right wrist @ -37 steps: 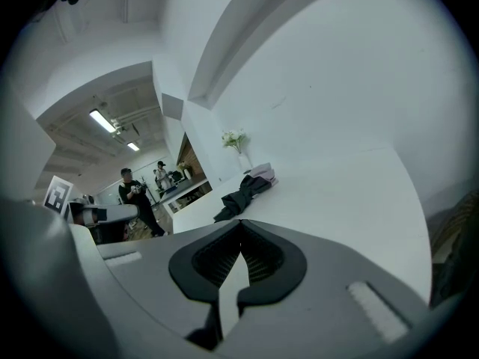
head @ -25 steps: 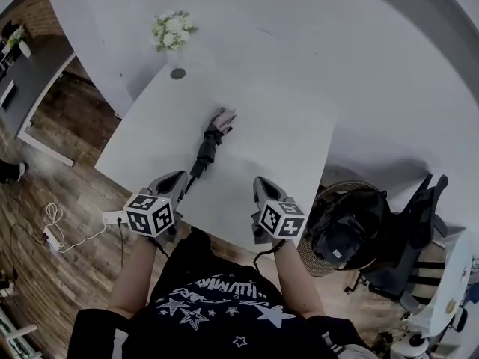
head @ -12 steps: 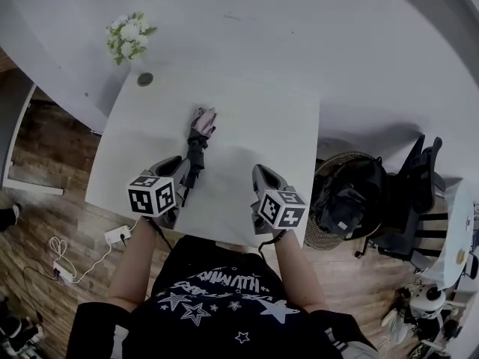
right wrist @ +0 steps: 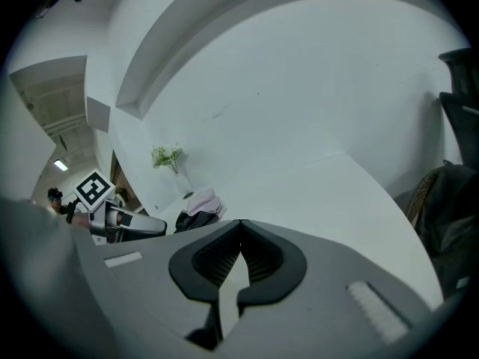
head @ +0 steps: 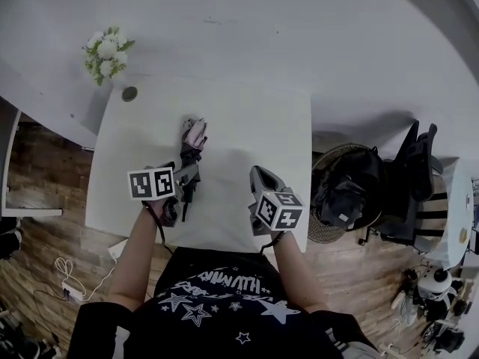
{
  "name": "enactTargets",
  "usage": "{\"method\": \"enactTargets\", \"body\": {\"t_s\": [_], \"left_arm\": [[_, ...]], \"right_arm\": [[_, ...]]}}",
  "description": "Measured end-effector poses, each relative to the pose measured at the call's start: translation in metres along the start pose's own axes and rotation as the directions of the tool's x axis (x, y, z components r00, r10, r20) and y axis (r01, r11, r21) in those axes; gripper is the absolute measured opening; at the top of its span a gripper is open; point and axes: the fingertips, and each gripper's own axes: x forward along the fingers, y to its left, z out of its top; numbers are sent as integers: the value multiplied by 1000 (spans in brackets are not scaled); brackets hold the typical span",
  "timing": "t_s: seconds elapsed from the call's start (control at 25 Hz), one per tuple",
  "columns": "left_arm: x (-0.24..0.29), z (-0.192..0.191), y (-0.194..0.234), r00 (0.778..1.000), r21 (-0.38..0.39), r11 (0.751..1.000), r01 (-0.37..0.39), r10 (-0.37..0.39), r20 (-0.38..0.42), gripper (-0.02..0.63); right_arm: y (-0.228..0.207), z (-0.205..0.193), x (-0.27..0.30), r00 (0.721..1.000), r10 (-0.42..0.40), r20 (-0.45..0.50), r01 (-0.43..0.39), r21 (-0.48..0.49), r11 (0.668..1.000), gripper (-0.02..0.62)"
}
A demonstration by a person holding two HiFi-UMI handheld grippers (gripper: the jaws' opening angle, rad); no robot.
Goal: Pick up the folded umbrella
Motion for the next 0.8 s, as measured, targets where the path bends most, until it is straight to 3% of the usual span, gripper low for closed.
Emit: {"method": "enactTargets", "body": {"t_s": [0.24,0.4,0.8], "left_arm": [[27,-7,8,996,18,999,-44,45,-73,373],[39,-8,17,993,-9,996,-87,86,-83,374],[59,-18,26,976,28,984,-177,179,-122,374]], "right_arm": [[-8,4,7,1000,-19,6,19,-11,1000,17],[-13,4,11,1000,-25,-1,25,-2,1000,17],[-14,1,19,1000,-2,-8,2,12,1000,17]]}}
